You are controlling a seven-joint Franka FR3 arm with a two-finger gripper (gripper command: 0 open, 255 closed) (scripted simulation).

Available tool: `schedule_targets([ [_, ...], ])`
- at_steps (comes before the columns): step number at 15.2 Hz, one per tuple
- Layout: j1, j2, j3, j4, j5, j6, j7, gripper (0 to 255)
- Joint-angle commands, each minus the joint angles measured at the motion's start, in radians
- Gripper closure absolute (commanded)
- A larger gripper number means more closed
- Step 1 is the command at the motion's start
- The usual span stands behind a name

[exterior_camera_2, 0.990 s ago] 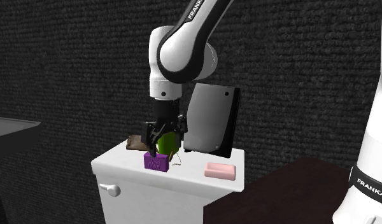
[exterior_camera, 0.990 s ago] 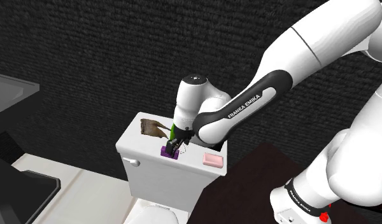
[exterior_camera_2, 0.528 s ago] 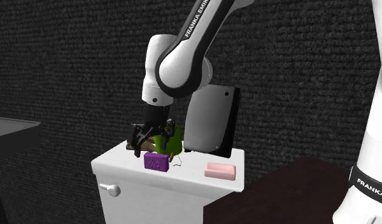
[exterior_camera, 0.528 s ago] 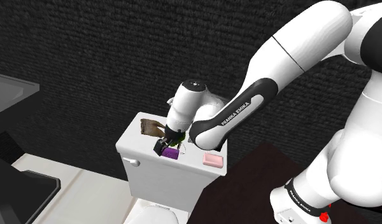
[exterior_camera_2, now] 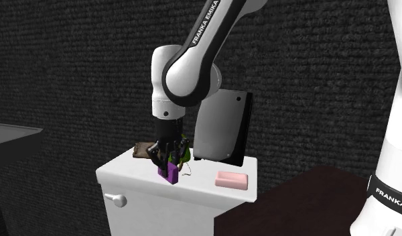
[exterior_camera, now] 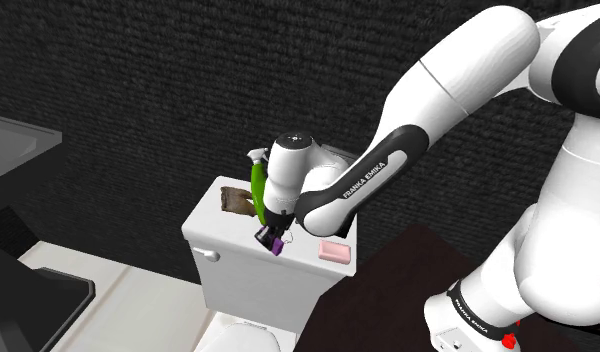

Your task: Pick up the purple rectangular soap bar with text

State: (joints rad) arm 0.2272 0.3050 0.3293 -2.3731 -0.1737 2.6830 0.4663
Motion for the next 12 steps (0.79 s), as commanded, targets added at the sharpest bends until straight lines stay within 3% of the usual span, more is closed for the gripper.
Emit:
schedule_targets([
  [1,-0.002,0.003,-0.003,-0.006,0.000,-0.008,0.000,255],
  [2,-0.017,-0.035,0.011,-0.056,0.022,0.009,-0.017,255],
  [12,-0.049,-0.171,0.058,-0.057,0.124,-0.118,-0.088,255],
])
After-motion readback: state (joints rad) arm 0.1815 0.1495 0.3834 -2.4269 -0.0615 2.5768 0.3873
